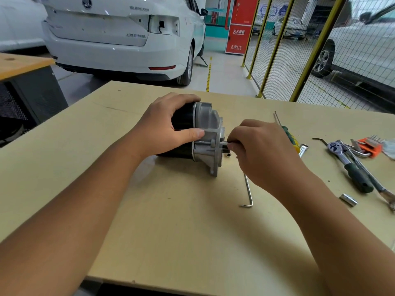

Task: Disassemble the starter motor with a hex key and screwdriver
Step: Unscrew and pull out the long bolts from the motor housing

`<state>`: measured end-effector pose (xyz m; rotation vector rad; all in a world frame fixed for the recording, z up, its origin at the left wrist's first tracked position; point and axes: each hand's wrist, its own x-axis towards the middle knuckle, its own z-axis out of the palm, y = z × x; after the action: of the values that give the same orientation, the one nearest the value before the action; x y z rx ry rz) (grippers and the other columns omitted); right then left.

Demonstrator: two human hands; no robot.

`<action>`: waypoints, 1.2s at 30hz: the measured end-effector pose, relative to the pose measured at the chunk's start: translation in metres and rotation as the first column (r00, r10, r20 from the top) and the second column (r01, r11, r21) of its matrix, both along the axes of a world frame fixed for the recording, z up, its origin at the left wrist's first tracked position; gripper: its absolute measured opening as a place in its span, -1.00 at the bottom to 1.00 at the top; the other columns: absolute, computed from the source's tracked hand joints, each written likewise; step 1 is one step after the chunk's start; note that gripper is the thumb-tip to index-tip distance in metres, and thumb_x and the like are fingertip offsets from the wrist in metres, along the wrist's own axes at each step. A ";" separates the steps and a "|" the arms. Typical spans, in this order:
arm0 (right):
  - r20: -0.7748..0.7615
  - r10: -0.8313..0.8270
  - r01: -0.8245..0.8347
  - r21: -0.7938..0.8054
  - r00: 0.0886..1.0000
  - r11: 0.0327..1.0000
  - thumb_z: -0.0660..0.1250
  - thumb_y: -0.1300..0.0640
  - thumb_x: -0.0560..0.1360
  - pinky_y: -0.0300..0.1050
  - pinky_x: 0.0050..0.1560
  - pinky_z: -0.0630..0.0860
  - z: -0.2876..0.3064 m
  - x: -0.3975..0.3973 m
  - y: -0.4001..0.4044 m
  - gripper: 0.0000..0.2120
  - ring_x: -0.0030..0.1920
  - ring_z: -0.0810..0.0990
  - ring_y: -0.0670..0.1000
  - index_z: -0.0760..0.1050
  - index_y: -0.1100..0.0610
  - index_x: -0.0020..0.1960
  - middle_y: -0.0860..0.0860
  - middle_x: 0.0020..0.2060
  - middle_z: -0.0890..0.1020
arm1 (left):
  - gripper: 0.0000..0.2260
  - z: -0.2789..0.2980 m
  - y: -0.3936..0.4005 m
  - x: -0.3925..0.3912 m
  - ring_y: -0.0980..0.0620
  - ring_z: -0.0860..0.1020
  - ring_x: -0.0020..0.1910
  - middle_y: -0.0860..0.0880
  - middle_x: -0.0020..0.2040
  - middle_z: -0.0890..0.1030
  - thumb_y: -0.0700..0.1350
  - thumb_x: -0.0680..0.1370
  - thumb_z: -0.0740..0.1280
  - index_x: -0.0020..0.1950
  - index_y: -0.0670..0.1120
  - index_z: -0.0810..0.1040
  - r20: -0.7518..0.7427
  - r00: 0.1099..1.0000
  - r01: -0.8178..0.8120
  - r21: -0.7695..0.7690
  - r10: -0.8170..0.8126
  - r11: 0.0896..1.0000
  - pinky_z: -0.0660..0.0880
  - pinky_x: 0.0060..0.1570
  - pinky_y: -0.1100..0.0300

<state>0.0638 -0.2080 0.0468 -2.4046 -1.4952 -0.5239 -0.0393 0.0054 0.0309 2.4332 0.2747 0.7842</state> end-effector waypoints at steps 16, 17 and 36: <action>-0.106 0.018 -0.016 0.013 0.994 1.000 0.25 0.11 0.65 0.08 -0.06 0.52 -0.001 -0.002 -0.001 -0.84 -0.12 0.53 0.13 0.60 0.10 0.09 0.04 -0.11 0.53 | -0.29 0.002 -0.001 -0.001 0.03 0.50 0.29 0.07 0.29 0.55 0.18 0.34 0.52 0.48 0.07 0.50 -0.007 1.000 0.008 0.001 -0.008 1.000 0.47 0.35 -0.03; -0.118 0.015 -0.014 0.006 0.993 1.000 0.22 0.12 0.66 0.09 -0.06 0.53 -0.001 -0.002 -0.001 -0.81 -0.11 0.53 0.13 0.61 0.12 0.10 0.05 -0.07 0.51 | -0.29 0.002 -0.001 -0.001 0.03 0.50 0.29 0.06 0.29 0.55 0.18 0.34 0.52 0.48 0.07 0.50 -0.005 1.000 0.008 0.001 -0.008 1.000 0.46 0.36 -0.03; -0.047 0.024 -0.023 0.017 0.999 1.000 0.41 0.08 0.56 0.11 0.04 0.51 -0.003 0.005 0.001 -0.94 -0.09 0.56 0.11 0.58 0.05 0.00 -0.05 -0.07 0.58 | -0.34 0.001 0.000 -0.001 0.01 0.49 0.30 0.06 0.30 0.55 0.19 0.39 0.48 0.48 0.08 0.49 -0.007 1.000 0.007 -0.001 -0.007 1.000 0.45 0.36 -0.05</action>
<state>0.0689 -0.2070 0.0443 -2.3673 -1.4912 -0.4690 -0.0398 0.0056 0.0315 2.4353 0.2694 0.7731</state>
